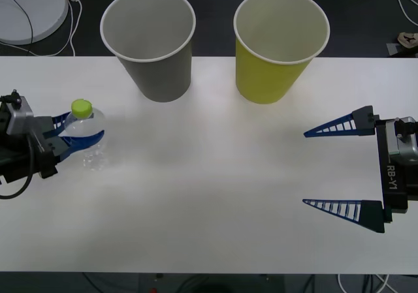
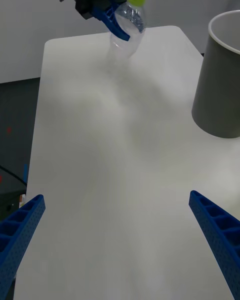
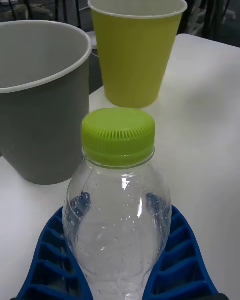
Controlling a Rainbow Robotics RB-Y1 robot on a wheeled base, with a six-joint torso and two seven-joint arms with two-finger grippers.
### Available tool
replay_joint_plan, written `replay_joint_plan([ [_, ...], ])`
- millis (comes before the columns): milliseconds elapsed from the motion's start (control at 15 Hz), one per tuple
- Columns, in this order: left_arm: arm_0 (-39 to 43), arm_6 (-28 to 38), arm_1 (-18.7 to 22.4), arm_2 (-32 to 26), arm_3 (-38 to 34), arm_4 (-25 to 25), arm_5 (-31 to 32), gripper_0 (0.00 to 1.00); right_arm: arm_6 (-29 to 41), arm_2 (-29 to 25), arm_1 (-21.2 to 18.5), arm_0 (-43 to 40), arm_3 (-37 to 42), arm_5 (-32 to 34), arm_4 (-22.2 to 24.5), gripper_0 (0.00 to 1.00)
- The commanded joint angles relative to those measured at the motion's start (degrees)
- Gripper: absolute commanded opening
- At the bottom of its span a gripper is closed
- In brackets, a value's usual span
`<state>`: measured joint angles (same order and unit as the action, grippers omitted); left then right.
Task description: Put the can into the green bin and the plastic bottle into the gray bin
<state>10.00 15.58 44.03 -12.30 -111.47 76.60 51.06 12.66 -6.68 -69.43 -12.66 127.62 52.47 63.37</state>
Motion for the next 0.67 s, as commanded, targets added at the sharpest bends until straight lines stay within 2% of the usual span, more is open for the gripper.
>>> replay_joint_plan([
  [67,1.07,5.69,1.41,-0.01,-2.96,3.38,-3.6,0.0,0.0,0.0,0.0,0.0,0.0,0.0,0.0,1.0],
  [400,2.3,13.16,6.15,-0.89,-4.72,5.32,-6.06,0.0,0.0,0.0,0.0,0.0,0.0,0.0,0.0,1.0],
  [667,2.74,15.35,10.46,-2.91,-4.81,4.53,-5.97,0.0,0.0,0.0,0.0,0.0,0.0,0.0,0.0,1.0],
])
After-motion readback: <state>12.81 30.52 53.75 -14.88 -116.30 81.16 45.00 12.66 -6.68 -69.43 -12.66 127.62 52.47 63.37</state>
